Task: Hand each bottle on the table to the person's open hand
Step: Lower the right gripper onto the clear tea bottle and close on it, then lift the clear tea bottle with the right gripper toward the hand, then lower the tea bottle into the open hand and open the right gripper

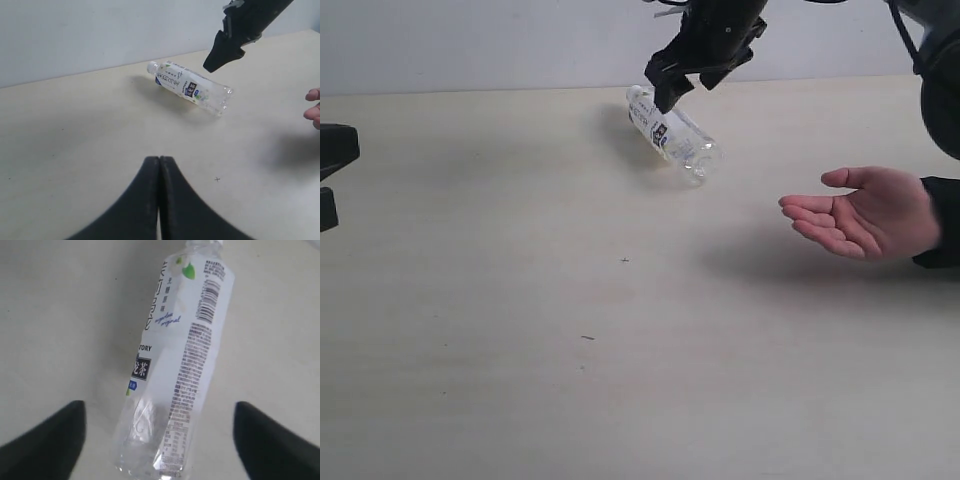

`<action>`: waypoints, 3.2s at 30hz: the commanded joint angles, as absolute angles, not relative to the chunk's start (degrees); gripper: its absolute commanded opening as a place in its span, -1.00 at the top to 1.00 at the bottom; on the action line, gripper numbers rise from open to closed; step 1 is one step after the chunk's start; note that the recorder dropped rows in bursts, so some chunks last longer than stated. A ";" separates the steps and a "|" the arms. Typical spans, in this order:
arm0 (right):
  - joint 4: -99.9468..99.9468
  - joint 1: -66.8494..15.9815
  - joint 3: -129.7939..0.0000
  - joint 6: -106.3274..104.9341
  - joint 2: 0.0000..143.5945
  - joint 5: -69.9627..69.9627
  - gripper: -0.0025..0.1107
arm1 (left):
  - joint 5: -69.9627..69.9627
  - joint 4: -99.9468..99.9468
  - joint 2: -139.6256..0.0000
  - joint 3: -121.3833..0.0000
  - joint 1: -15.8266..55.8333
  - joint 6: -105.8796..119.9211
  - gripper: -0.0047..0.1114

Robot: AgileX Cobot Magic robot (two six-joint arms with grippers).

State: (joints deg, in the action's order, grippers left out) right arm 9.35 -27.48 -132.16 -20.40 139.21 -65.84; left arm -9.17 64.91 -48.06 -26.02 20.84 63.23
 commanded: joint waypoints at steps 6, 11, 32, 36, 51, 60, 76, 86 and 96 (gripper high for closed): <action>9.95 -27.36 -133.05 -21.37 142.44 -62.83 -0.80 | -9.19 64.63 -47.79 -25.81 21.09 63.17 0.92; 9.95 -27.36 -133.05 -21.76 144.72 -60.49 -0.80 | -9.19 64.63 -47.79 -25.81 21.09 63.17 0.92; 10.34 -27.36 -133.05 -21.09 148.78 -58.80 -0.37 | -9.19 64.63 -47.79 -25.81 21.09 63.17 0.92; 10.46 -27.36 -133.05 -19.24 148.29 -61.53 0.61 | -9.19 64.63 -47.79 -25.81 21.09 63.17 0.92; 8.27 -24.58 -129.26 -11.92 131.08 -69.96 0.96 | -9.36 64.63 -47.79 -25.81 21.09 63.17 0.92; 7.21 -18.61 -111.70 -13.37 114.83 -69.96 0.96 | -9.36 64.63 -47.79 -25.81 21.09 63.17 0.92; 6.33 -16.58 -75.35 -9.54 83.22 -58.43 0.96 | -9.36 64.63 -47.79 -25.81 21.09 63.17 0.92; 5.53 -16.58 -64.97 -7.35 76.59 -53.95 0.96 | -9.36 64.63 -47.79 -25.81 21.09 63.17 0.92; 5.64 -16.58 -59.82 -6.17 78.18 -48.25 0.96 | -9.36 64.63 -47.79 -25.81 21.09 63.17 0.92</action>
